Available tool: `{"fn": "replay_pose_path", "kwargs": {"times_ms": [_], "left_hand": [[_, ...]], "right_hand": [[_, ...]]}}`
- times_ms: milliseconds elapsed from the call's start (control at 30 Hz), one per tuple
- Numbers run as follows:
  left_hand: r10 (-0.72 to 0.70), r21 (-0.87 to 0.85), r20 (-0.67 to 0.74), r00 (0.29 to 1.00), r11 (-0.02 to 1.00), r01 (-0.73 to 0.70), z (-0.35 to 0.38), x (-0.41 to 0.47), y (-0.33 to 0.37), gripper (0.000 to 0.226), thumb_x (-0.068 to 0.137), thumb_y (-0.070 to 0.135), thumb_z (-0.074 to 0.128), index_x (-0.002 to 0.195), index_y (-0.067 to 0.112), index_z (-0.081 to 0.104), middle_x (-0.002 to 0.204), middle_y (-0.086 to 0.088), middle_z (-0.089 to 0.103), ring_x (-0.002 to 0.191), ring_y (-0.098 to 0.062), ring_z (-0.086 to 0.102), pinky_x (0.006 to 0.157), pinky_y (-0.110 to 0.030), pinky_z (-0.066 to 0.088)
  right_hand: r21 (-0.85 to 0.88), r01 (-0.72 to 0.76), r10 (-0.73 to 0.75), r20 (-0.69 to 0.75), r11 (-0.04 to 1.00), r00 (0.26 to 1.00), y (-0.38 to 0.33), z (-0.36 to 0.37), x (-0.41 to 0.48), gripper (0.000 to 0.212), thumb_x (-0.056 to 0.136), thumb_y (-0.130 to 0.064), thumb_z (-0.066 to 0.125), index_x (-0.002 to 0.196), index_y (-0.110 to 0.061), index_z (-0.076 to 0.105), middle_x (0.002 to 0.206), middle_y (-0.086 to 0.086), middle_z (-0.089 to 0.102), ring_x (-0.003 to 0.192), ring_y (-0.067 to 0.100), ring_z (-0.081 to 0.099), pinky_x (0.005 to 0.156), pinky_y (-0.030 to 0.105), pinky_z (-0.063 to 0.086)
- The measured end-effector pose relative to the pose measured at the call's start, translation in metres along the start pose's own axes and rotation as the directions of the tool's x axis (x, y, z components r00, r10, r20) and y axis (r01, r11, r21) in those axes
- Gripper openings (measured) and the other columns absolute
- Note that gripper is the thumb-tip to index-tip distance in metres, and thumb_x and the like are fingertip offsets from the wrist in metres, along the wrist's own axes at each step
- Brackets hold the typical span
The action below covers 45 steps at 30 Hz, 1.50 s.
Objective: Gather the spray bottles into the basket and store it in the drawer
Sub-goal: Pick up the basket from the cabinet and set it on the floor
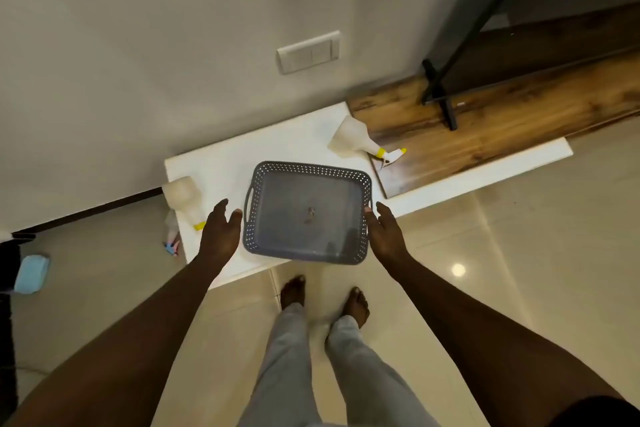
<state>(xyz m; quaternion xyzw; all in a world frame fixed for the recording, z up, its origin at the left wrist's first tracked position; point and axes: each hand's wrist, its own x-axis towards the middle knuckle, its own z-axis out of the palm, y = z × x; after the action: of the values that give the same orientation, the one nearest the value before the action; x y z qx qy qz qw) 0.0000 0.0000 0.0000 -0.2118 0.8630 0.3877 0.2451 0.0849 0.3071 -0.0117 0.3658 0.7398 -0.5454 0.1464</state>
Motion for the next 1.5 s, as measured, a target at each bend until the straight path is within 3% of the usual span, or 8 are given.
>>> {"fn": "replay_pose_path", "kwargs": {"times_ms": [167, 367, 467, 567, 700, 833, 1067, 1500], "left_hand": [[-0.076, 0.019, 0.076, 0.994, 0.997, 0.075, 0.018, 0.063, -0.003, 0.057, 0.109, 0.037, 0.045, 0.163, 0.023, 0.033, 0.169, -0.007, 0.033, 0.154, -0.028, 0.036, 0.126, -0.046, 0.029], [-0.226, -0.021, 0.159, 0.961, 0.972, 0.232, 0.035, 0.117, -0.009, 0.064, 0.106, 0.032, 0.045, 0.16, 0.002, 0.029, 0.168, -0.018, 0.032, 0.154, -0.036, 0.034, 0.123, -0.046, 0.03], [-0.274, -0.063, 0.191, 0.943, 0.955, 0.29, 0.04, 0.128, -0.016, 0.048, 0.096, 0.032, 0.051, 0.124, -0.005, 0.061, 0.128, -0.025, 0.064, 0.121, -0.044, 0.058, 0.097, -0.046, 0.049], [-0.258, -0.15, 0.195, 0.946, 0.946, 0.288, 0.041, 0.133, -0.019, 0.019, 0.082, 0.029, 0.053, 0.072, 0.013, 0.059, 0.076, -0.004, 0.059, 0.082, -0.028, 0.052, 0.069, -0.034, 0.042], [-0.209, -0.227, 0.229, 0.951, 0.938, 0.26, 0.038, 0.127, -0.015, 0.019, 0.07, 0.03, 0.054, 0.074, 0.019, 0.069, 0.079, 0.0, 0.072, 0.082, -0.024, 0.065, 0.08, -0.039, 0.051], [-0.166, -0.232, 0.247, 0.955, 0.947, 0.224, 0.033, 0.117, -0.009, 0.015, 0.074, 0.027, 0.053, 0.071, 0.021, 0.067, 0.063, 0.011, 0.071, 0.075, -0.019, 0.065, 0.068, -0.032, 0.048], [-0.043, -0.114, 0.288, 0.957, 0.99, 0.078, 0.031, 0.084, 0.015, 0.021, 0.081, 0.027, 0.052, 0.078, 0.014, 0.068, 0.07, 0.012, 0.073, 0.073, -0.012, 0.069, 0.064, -0.029, 0.049], [0.158, 0.036, 0.491, 0.857, 0.979, -0.201, 0.118, -0.027, 0.053, 0.025, 0.086, 0.025, 0.049, 0.087, 0.016, 0.072, 0.075, 0.012, 0.075, 0.064, 0.002, 0.068, 0.067, -0.029, 0.05]], "right_hand": [[0.012, -0.154, 0.154, -0.026, 0.988, 0.988, 0.018, 0.018, 0.043, 0.067, 0.109, -0.053, 0.045, 0.165, -0.018, 0.031, 0.171, 0.007, 0.033, 0.155, 0.027, 0.036, 0.125, 0.047, 0.033], [0.079, -0.223, 0.229, -0.073, 0.972, 0.971, 0.033, 0.034, 0.076, 0.065, 0.109, -0.052, 0.044, 0.162, -0.015, 0.036, 0.165, 0.012, 0.043, 0.147, 0.033, 0.047, 0.12, 0.055, 0.041], [0.082, -0.233, 0.239, -0.073, 0.969, 0.968, 0.034, 0.041, 0.081, 0.053, 0.111, -0.048, 0.041, 0.149, -0.013, 0.051, 0.148, 0.013, 0.059, 0.131, 0.033, 0.06, 0.11, 0.052, 0.05], [0.11, -0.236, 0.247, -0.091, 0.965, 0.965, 0.034, 0.047, 0.082, 0.045, 0.111, -0.045, 0.041, 0.136, -0.011, 0.059, 0.131, 0.012, 0.067, 0.118, 0.032, 0.066, 0.1, 0.048, 0.056], [0.161, -0.244, 0.261, -0.101, 0.956, 0.96, 0.03, 0.05, 0.075, 0.044, 0.112, -0.041, 0.04, 0.131, -0.01, 0.064, 0.124, 0.013, 0.071, 0.114, 0.032, 0.068, 0.102, 0.051, 0.056], [0.199, -0.245, 0.276, -0.149, 0.949, 0.949, 0.03, 0.046, 0.057, 0.042, 0.111, -0.04, 0.042, 0.129, -0.01, 0.066, 0.125, 0.011, 0.071, 0.114, 0.031, 0.068, 0.103, 0.051, 0.056], [0.36, -0.225, 0.325, -0.245, 0.905, 0.914, 0.051, 0.029, 0.002, 0.041, 0.109, -0.039, 0.047, 0.121, -0.006, 0.068, 0.116, 0.013, 0.073, 0.103, 0.028, 0.067, 0.093, 0.045, 0.054], [0.666, -0.124, 0.491, -0.399, 0.736, 0.774, 0.154, -0.031, -0.134, 0.025, 0.107, -0.039, 0.049, 0.103, -0.03, 0.072, 0.104, -0.007, 0.074, 0.102, 0.016, 0.07, 0.1, 0.053, 0.057]]}}
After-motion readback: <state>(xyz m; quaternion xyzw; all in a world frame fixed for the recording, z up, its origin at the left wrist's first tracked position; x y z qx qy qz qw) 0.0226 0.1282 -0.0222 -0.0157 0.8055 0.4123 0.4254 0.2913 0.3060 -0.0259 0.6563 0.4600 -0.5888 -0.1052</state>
